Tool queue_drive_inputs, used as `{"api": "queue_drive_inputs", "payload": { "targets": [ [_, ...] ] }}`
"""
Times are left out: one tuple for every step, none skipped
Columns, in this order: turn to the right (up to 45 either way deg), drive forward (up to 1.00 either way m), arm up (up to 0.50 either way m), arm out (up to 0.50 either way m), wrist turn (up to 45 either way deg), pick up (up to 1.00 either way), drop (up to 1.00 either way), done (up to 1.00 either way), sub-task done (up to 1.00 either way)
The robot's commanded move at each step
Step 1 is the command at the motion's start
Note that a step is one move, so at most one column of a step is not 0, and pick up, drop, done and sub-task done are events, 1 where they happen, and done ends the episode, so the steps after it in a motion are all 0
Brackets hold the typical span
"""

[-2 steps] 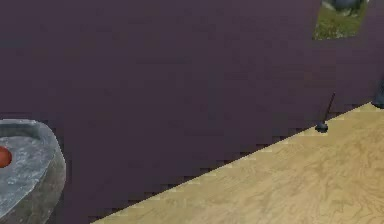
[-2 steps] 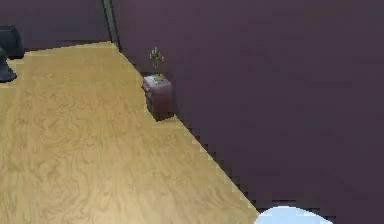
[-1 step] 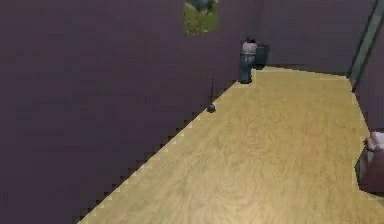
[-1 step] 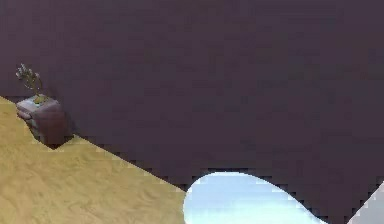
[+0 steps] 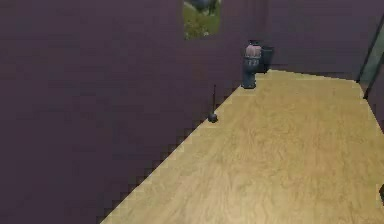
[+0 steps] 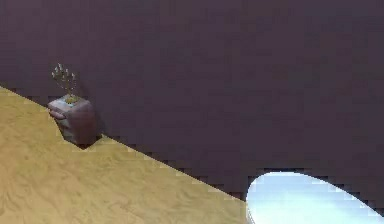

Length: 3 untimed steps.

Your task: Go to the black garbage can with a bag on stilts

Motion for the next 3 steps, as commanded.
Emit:
{"api": "queue_drive_inputs", "payload": {
  "targets": [
    [33.0, 0.0, 0.0, 0.0, 0.0, 0.0, 0.0, 0.0, 0.0],
    [0.0, 1.0, 0.0, 0.0, 0.0, 0.0, 0.0, 0.0, 0.0],
    [0.0, 1.0, 0.0, 0.0, 0.0, 0.0, 0.0, 0.0, 0.0]
  ]
}}
